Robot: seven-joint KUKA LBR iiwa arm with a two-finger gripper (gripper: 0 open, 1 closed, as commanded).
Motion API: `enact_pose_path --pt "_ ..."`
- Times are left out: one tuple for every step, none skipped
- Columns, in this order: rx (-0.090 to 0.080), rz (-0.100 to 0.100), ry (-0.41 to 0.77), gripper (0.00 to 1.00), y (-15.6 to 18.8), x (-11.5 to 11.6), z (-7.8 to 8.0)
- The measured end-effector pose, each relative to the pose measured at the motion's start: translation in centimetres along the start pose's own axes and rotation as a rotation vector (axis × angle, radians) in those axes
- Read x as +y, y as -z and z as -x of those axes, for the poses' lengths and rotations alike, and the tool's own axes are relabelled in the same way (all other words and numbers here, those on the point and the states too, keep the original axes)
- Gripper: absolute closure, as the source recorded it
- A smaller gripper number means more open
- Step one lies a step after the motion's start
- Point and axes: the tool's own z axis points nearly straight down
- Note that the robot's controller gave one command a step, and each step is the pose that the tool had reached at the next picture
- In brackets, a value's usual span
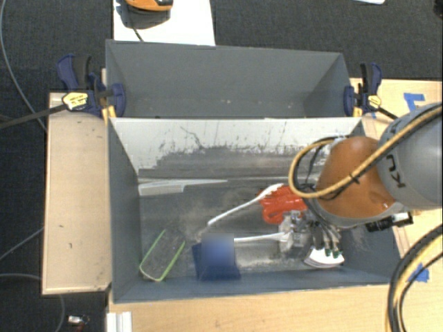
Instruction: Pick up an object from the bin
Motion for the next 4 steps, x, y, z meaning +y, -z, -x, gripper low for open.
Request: enact_pose_path --pt "0.000 0.000 -0.001 1.00 0.0 0.0 0.0" --pt "-0.005 0.000 0.115 1.00 0.0 -0.2 0.6" --pt "-0.006 0.001 0.153 1.00 0.5 -0.8 1.2" --pt "-0.008 0.001 0.093 1.00 0.7 -1.1 1.7"
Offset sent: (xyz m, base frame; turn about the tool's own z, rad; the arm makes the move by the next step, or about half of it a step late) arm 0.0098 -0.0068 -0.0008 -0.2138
